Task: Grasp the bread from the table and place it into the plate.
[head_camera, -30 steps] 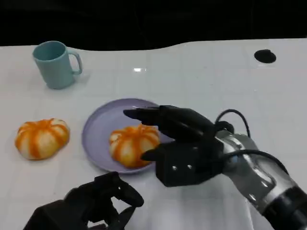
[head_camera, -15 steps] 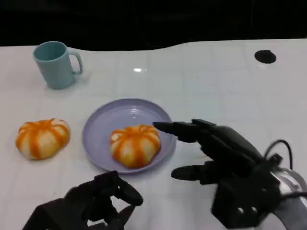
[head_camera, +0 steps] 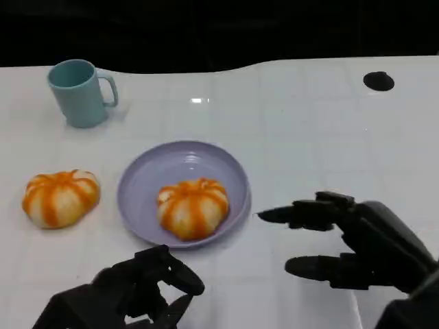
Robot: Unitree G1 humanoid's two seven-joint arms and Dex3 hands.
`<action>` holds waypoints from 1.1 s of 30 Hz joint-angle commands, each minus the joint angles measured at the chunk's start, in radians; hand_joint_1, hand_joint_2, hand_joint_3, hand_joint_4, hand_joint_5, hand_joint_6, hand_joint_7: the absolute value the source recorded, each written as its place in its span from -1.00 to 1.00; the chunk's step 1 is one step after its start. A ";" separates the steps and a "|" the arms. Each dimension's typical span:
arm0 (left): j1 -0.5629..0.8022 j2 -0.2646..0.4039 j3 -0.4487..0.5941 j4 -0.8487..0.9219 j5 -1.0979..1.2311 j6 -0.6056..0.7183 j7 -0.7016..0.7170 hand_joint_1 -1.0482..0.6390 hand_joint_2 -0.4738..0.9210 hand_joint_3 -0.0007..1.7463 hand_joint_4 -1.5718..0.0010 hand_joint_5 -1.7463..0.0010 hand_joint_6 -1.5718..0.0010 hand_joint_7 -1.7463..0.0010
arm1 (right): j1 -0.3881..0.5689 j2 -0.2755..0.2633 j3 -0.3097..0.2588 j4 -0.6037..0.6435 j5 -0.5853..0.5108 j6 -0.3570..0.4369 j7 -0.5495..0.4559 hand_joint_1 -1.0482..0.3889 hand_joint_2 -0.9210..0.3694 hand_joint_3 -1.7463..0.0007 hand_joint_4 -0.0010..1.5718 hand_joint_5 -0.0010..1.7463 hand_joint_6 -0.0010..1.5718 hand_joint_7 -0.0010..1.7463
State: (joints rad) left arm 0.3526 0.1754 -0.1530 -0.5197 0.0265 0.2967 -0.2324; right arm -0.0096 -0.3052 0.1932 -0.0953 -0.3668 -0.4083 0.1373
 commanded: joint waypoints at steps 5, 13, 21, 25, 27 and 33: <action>0.002 0.014 0.006 -0.007 0.001 0.002 0.003 -0.05 0.82 -0.22 0.19 -1.00 0.21 -0.49 | 0.100 -0.045 -0.106 -0.052 0.009 -0.047 -0.037 0.13 -0.93 0.93 -0.01 0.32 0.10 -0.21; 0.001 0.018 0.013 -0.007 -0.003 0.007 0.002 -0.06 0.81 -0.22 0.20 -1.00 0.21 -0.48 | 0.173 -0.035 -0.140 -0.090 0.012 -0.042 -0.052 0.34 -0.20 -0.15 0.05 0.69 0.19 -0.04; -0.004 0.020 0.023 -0.001 -0.012 0.009 -0.001 -0.05 0.82 -0.22 0.20 -1.00 0.21 -0.47 | 0.185 -0.028 -0.151 -0.024 0.014 -0.101 -0.104 0.54 0.06 -0.60 0.13 0.97 0.18 0.32; -0.003 0.021 0.027 0.002 -0.016 0.004 -0.004 -0.05 0.82 -0.23 0.21 -1.00 0.21 -0.46 | 0.187 -0.033 -0.151 0.001 0.024 -0.092 -0.092 0.55 0.05 -0.65 0.15 1.00 0.15 0.40; -0.003 0.023 0.027 0.003 -0.011 0.001 -0.002 -0.06 0.83 -0.24 0.21 -1.00 0.21 -0.46 | 0.185 -0.035 -0.153 0.012 0.006 -0.088 -0.100 0.55 0.06 -0.65 0.16 1.00 0.15 0.41; 0.001 0.024 0.034 0.003 -0.014 -0.006 -0.003 -0.07 0.83 -0.25 0.20 -1.00 0.20 -0.45 | 0.180 -0.036 -0.157 0.036 -0.046 -0.081 -0.121 0.50 0.10 -0.65 0.16 1.00 0.14 0.44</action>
State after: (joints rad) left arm 0.3521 0.1845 -0.1283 -0.5208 0.0143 0.2988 -0.2326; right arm 0.1715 -0.3283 0.0497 -0.0746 -0.3944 -0.4959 0.0368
